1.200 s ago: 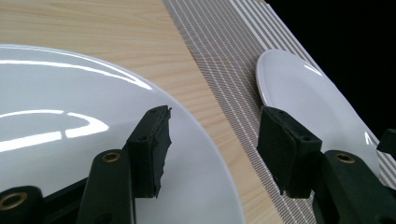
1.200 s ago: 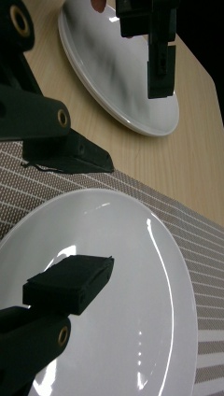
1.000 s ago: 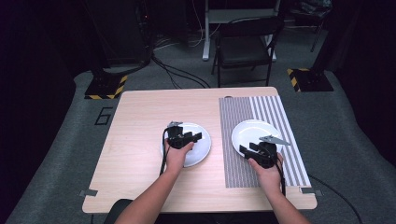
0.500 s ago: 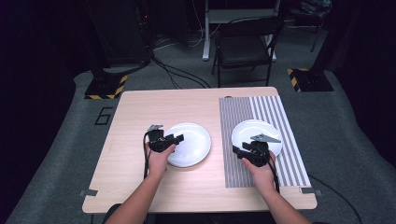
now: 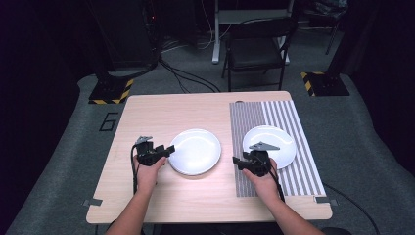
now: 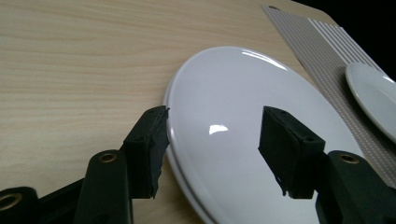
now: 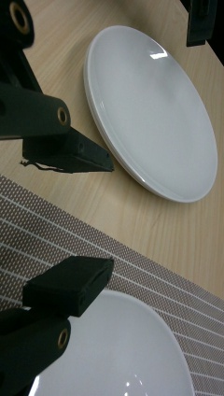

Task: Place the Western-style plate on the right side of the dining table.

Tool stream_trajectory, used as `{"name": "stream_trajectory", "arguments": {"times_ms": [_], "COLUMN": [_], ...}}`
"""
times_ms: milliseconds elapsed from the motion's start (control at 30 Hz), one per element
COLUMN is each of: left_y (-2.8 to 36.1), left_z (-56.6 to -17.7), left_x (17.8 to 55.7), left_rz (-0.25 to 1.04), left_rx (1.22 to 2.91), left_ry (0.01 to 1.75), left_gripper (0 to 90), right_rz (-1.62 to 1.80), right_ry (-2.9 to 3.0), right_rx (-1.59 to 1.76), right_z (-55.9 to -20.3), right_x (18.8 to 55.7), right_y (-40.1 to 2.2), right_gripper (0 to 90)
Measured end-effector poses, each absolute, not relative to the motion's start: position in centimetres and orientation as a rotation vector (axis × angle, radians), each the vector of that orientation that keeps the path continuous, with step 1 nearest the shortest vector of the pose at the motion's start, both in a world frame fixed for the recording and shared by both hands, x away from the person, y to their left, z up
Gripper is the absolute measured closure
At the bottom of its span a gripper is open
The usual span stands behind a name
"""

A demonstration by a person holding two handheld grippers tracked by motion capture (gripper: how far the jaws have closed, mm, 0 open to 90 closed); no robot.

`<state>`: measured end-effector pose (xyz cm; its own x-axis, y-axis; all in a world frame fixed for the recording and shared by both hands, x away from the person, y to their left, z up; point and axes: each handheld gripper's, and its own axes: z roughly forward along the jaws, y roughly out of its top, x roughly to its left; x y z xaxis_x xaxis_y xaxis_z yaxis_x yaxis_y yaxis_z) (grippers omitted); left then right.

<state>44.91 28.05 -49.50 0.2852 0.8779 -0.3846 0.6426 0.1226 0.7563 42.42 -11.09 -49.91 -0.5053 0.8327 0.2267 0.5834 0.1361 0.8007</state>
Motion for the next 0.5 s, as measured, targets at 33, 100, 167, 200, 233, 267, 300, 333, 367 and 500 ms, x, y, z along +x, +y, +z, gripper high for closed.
{"name": "stream_trajectory", "arguments": {"times_ms": [33, 100, 167, 200, 233, 267, 300, 333, 367, 500], "left_y": [28.2, 28.7, 29.1, 29.2, 29.4, 29.6, 29.7, 29.9, 30.1, 30.7], "left_z": [-49.7, -50.1, -50.3, -50.3, -50.3, -50.3, -50.3, -50.3, -50.5, -50.9], "left_x": [44.9, 44.8, 44.7, 44.7, 44.7, 44.6, 44.5, 44.4, 44.3, 44.4], "left_rz": [0.311, 0.309, 0.297, 0.299, 0.303, 0.304, 0.313, 0.314, 0.316, 0.345], "left_rx": [1.591, 1.592, 1.593, 1.588, 1.582, 1.577, 1.577, 1.562, 1.565, 1.577], "left_ry": [1.443, 1.462, 1.48, 1.484, 1.488, 1.495, 1.49, 1.494, 1.502, 1.526], "left_gripper": [41.9, 42.0, 42.1, 42.1, 42.0, 42.0, 41.9, 41.8, 41.8, 41.8], "right_rz": [1.305, 1.304, 1.304, 1.305, 1.302, 1.301, 1.302, 1.3, 1.308, 1.302], "right_ry": [2.143, 2.154, 2.166, 2.171, 2.175, 2.177, 2.185, 2.186, 2.189, 2.197], "right_rx": [1.382, 1.385, 1.373, 1.373, 1.368, 1.368, 1.359, 1.359, 1.354, 1.328], "right_z": [-49.9, -50.0, -50.2, -50.2, -50.3, -50.3, -50.4, -50.4, -50.4, -50.4], "right_x": [42.4, 42.4, 42.4, 42.4, 42.4, 42.4, 42.4, 42.3, 42.3, 42.1], "right_y": [-11.1, -10.8, -10.5, -10.4, -10.3, -10.2, -10.0, -9.9, -9.8, -9.2], "right_gripper": [45.8, 45.8, 45.8, 45.9, 45.8, 45.8, 45.8, 45.9, 45.9, 45.9]}}
